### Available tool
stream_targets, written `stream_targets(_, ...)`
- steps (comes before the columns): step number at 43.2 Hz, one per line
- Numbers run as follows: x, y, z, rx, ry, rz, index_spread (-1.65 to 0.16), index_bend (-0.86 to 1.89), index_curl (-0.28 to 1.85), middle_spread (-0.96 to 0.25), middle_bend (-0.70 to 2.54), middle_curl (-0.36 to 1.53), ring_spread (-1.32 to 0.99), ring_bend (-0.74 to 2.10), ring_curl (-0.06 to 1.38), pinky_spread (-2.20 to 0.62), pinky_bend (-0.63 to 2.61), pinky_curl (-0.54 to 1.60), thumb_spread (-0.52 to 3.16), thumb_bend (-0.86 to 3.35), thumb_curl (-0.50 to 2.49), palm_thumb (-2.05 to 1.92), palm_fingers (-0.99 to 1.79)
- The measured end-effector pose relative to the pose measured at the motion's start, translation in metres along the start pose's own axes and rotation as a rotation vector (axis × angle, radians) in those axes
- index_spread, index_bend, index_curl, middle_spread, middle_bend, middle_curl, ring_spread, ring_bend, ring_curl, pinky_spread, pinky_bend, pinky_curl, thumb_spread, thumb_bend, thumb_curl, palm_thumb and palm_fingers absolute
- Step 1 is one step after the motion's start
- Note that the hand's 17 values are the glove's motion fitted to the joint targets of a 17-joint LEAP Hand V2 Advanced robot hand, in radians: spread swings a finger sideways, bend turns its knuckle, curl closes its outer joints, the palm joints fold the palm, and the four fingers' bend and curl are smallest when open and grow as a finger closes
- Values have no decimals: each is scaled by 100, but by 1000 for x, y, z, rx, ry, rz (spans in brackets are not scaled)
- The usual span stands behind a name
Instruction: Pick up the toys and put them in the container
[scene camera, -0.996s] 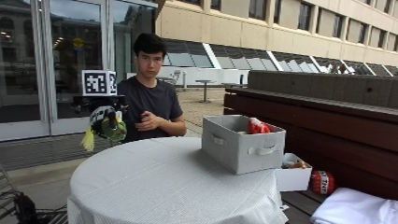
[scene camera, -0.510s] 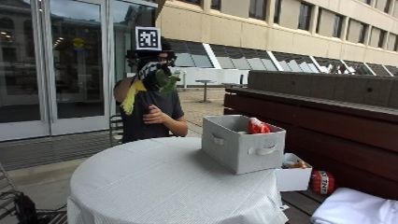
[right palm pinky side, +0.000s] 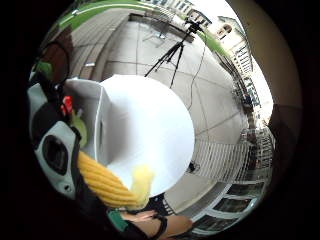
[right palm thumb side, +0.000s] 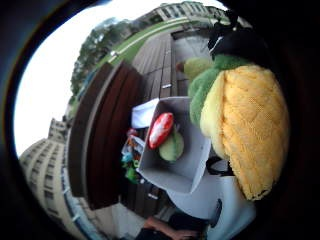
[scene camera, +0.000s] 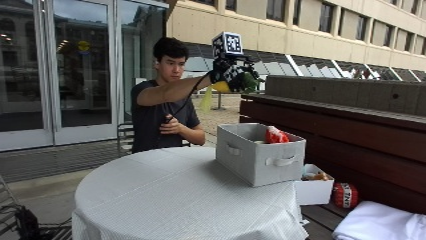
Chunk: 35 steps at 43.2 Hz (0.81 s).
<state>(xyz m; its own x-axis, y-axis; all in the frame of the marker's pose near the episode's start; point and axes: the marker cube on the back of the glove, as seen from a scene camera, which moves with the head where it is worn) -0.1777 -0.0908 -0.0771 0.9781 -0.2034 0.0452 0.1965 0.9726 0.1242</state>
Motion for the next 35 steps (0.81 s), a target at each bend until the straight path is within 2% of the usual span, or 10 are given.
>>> stream_targets(16,-112,14,18,-12,-89,-98,-41,8,-2,-45,68,66,-41,130,48,-48,101,38,76,19,97,74,92)
stream_targets(27,-129,14,39,-56,-100,-78,-40,6,-2,-46,66,69,-41,131,48,-48,103,39,78,18,100,73,88)
stream_targets(31,-121,9,50,-81,-64,-74,-39,-1,-3,-42,59,67,-40,128,47,-46,114,42,94,8,92,55,74)
stream_targets(32,-116,5,53,-84,-59,-77,-39,-5,-4,-37,50,65,-39,126,46,-43,119,43,98,1,86,46,57)
stream_targets(35,-108,0,56,-89,-41,-87,-37,3,0,-29,40,63,-33,119,46,-37,129,47,105,-7,78,31,31)
